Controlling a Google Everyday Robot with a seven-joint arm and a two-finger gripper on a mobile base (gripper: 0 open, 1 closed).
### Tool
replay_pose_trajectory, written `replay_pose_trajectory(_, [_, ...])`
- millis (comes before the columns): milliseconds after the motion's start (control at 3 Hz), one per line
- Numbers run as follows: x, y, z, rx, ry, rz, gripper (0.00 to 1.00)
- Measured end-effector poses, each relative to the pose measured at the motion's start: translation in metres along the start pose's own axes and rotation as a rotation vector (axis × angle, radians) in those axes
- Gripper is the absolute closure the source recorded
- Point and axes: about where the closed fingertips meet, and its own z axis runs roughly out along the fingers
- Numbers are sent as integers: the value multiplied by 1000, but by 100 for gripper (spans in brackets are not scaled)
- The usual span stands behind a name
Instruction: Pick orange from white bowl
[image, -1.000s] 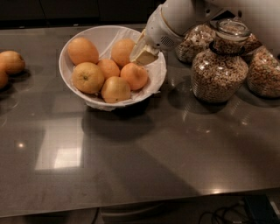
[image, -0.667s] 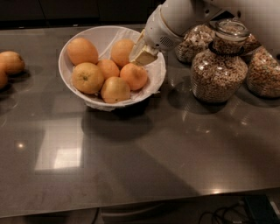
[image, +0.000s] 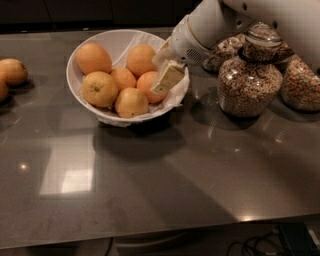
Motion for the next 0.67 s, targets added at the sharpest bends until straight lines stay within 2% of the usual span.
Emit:
replay_pose_trajectory(333, [7, 2, 3, -4, 2, 20, 35])
replay_pose_trajectory(667, [8, 2, 4, -3, 3, 21, 40])
